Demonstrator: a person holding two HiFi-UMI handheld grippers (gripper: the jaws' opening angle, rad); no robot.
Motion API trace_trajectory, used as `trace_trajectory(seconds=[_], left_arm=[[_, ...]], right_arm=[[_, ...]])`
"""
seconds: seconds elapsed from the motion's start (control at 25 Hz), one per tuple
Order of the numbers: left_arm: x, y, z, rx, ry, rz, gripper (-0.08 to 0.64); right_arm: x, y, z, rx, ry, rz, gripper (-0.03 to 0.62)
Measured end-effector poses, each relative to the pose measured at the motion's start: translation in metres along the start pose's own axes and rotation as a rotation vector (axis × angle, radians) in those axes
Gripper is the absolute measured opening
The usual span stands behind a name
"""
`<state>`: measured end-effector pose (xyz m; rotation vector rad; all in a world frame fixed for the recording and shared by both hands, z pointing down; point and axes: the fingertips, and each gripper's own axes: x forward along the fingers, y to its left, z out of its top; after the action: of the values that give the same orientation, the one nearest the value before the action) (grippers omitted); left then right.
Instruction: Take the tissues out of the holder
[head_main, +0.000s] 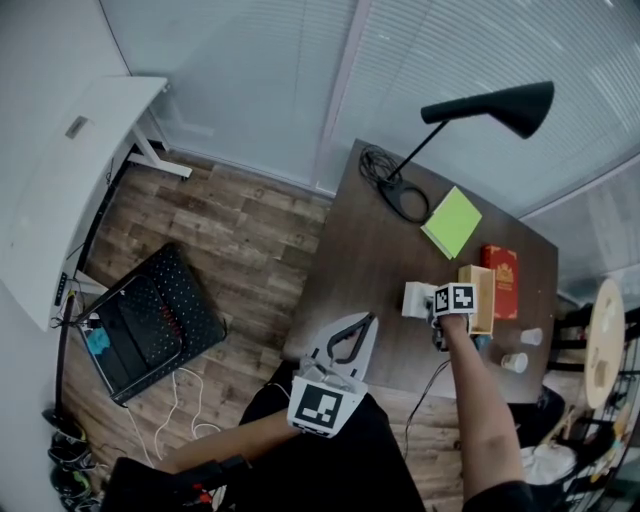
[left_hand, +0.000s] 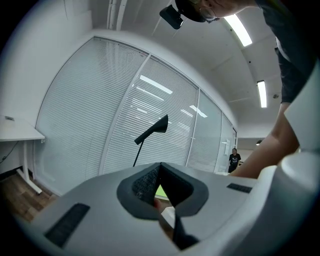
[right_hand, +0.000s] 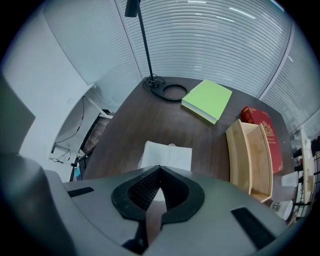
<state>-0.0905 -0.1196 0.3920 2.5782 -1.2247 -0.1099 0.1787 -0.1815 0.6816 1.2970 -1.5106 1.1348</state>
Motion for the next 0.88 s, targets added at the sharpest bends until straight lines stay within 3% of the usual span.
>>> trace_trajectory(seconds=[0.24,0.88], left_arm=[[0.001,0.016,0.010,0.002,-0.027,0.036,0.000],[0.004,0.033,0.006,-0.028,-0.006,0.070,0.000]], right_arm=[[0.015,0.020,0.000,-0.031,0.017,-0.004,0.011],[0.045,0.058,0.000,-0.040,0.024,0.017,0.011]])
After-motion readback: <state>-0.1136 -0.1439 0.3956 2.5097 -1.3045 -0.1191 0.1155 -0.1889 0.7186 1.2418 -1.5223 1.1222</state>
